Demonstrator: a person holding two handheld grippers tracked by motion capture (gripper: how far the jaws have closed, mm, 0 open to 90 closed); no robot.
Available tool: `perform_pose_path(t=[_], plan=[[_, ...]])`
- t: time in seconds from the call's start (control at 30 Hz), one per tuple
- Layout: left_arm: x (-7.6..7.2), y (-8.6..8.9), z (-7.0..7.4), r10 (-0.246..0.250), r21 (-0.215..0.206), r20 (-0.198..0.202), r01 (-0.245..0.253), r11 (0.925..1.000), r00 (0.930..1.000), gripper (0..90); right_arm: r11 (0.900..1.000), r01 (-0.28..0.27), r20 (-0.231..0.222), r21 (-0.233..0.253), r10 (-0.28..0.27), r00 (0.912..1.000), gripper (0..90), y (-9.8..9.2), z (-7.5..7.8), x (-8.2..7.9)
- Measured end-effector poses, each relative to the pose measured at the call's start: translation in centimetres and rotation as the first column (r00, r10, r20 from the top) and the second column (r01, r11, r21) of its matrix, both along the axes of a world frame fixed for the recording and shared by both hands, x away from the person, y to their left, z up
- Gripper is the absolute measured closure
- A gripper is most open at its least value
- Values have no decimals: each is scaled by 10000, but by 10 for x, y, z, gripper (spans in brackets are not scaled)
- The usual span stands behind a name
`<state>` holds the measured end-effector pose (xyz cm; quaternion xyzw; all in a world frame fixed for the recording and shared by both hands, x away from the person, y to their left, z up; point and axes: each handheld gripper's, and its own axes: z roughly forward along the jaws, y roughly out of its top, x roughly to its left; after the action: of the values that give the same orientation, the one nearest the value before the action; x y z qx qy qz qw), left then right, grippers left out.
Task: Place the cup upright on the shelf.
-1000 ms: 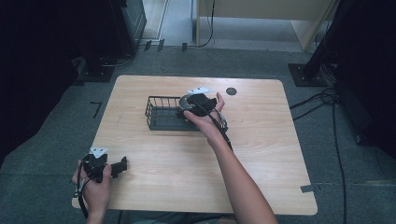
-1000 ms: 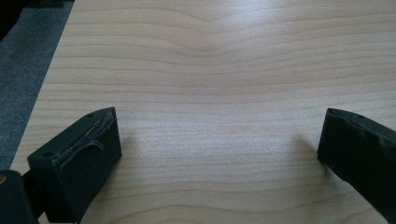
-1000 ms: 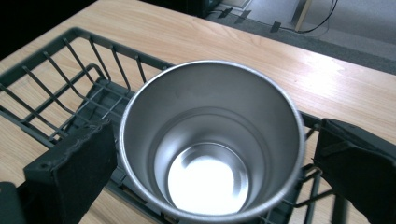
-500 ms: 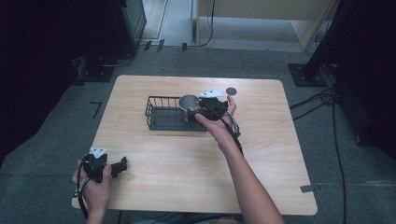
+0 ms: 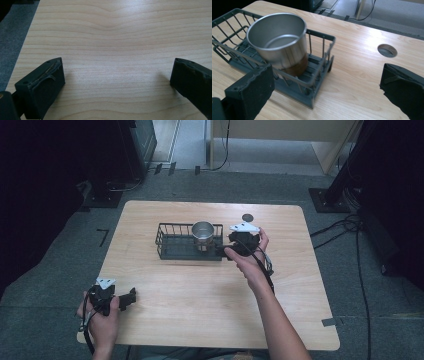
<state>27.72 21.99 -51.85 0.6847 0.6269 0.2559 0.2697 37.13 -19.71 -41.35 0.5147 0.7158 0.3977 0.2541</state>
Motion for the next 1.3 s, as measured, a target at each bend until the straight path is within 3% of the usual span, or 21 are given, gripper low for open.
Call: perform_pose_path(t=[0.83, 1.3], plan=[[0, 0, 0, -13, 10, -5, 13, 10000, 10000, 0, 9947, 1024, -182, 24, -1023, 9946, 0, -71, -23, -35], [0, 0, 0, -12, 9, -5, 12, 10000, 10000, 0, 9839, 1787, -414, -21, -1786, 9830, 0, -115, -41, -56]])
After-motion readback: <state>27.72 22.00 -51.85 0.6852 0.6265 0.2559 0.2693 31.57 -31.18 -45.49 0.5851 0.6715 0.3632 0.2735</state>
